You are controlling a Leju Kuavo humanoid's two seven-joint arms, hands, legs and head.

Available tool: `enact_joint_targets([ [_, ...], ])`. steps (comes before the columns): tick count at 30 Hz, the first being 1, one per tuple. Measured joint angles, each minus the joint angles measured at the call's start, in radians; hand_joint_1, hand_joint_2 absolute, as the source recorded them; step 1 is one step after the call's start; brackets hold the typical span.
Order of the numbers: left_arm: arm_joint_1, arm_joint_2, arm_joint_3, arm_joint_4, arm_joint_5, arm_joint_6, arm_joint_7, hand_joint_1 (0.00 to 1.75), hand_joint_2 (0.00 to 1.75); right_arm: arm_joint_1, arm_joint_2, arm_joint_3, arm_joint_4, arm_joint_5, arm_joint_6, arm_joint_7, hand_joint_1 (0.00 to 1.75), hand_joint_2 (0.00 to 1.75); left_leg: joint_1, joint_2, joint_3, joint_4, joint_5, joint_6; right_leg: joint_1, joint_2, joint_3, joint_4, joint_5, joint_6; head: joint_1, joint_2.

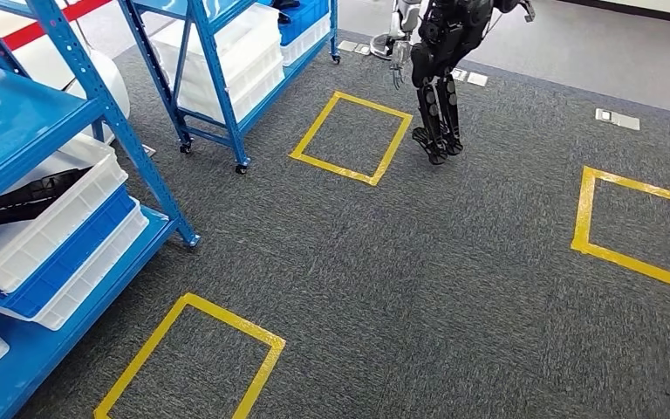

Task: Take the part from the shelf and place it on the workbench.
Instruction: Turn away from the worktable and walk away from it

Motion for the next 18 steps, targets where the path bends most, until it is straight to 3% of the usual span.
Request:
enact_joint_targets([
  [2, 0.0, 0.001, 0.0, 0.0, 0.0, 0.0, 0.0, 0.0, 0.0, -0.002, 0.0, -0.001, 0.0, 0.0, 0.0, 0.0, 0.0, 0.0, -0.004, -0.017, -0.001, -0.01, 0.004, 0.009, 0.004, -0.016, 0.005, -0.003, -0.002, 0.008, 0.002, 0.0],
  [4, 0.0, 0.0, 0.0, 0.0, 0.0, 0.0, 0.0, 0.0, 0.0, -0.003, 0.0, -0.001, 0.0, 0.0, 0.0, 0.0, 0.0, 0.0, 0.001, -0.034, 0.005, -0.023, 0.015, 0.023, 0.003, 0.001, -0.003, 0.021, -0.02, 0.014, 0.003, 0.0],
  [5, 0.0, 0.0, 0.0, 0.0, 0.0, 0.0, 0.0, 0.0, 0.0, -0.002, 0.0, -0.002, 0.0, 0.0, 0.0, 0.0, 0.0, 0.0, 0.005, -0.044, 0.007, -0.029, 0.02, 0.029, 0.002, 0.022, -0.02, 0.061, -0.042, 0.014, 0.005, 0.0],
  [7, -0.001, 0.0, 0.0, 0.0, 0.0, 0.0, 0.0, 0.0, 0.0, 0.0, -0.001, -0.002, 0.0, 0.0, 0.0, 0.0, 0.0, 0.0, 0.009, -0.063, 0.005, -0.033, 0.025, 0.035, -0.005, 0.064, -0.083, 0.195, -0.103, 0.008, 0.008, 0.0],
  [9, 0.0, 0.0, 0.0, 0.0, 0.0, 0.0, 0.0, 0.0, 0.0, 0.002, -0.002, -0.002, 0.0, 0.0, 0.0, 0.0, 0.0, 0.0, 0.009, -0.085, 0.003, -0.032, 0.026, 0.034, -0.01, 0.074, -0.133, 0.297, -0.133, 0.014, 0.01, 0.0],
  [10, 0.001, 0.0, 0.0, 0.0, 0.0, 0.0, 0.0, 0.0, 0.0, 0.002, -0.002, -0.003, 0.0, 0.0, 0.0, 0.0, 0.0, 0.0, 0.009, -0.097, 0.003, -0.032, 0.027, 0.033, -0.012, 0.075, -0.132, 0.292, -0.123, 0.023, 0.01, 0.0],
  [11, 0.002, 0.0, 0.0, 0.0, 0.0, 0.0, 0.0, 0.0, 0.0, 0.003, -0.003, -0.003, 0.0, 0.0, -0.001, 0.0, 0.0, 0.0, 0.009, -0.109, 0.005, -0.031, 0.027, 0.031, -0.016, 0.078, -0.11, 0.246, -0.098, 0.034, 0.009, 0.0],
  [13, 0.002, 0.0, 0.0, 0.0, -0.002, 0.0, -0.001, 0.0, 0.0, 0.003, -0.005, -0.004, 0.0, -0.001, -0.001, -0.001, 0.0, 0.0, 0.008, -0.131, 0.005, -0.026, 0.026, 0.022, -0.026, 0.107, -0.045, 0.099, -0.036, 0.053, 0.011, 0.0],
  [15, 0.001, 0.0, 0.0, 0.0, -0.002, 0.0, -0.001, 0.0, 0.0, 0.003, -0.004, -0.004, 0.0, 0.0, -0.001, -0.002, 0.0, 0.0, 0.006, -0.148, 0.0, -0.021, 0.022, 0.01, -0.03, 0.132, -0.013, 0.015, -0.006, 0.049, 0.011, 0.0],
  [18, 0.003, 0.001, 0.0, 0.0, -0.004, 0.001, -0.003, 0.0, 0.0, 0.002, -0.003, -0.004, 0.0, 0.0, -0.001, -0.003, 0.0, 0.0, 0.012, -0.161, -0.008, -0.016, 0.02, -0.009, -0.028, 0.117, -0.005, 0.005, 0.0, 0.022, 0.009, 0.0],
])
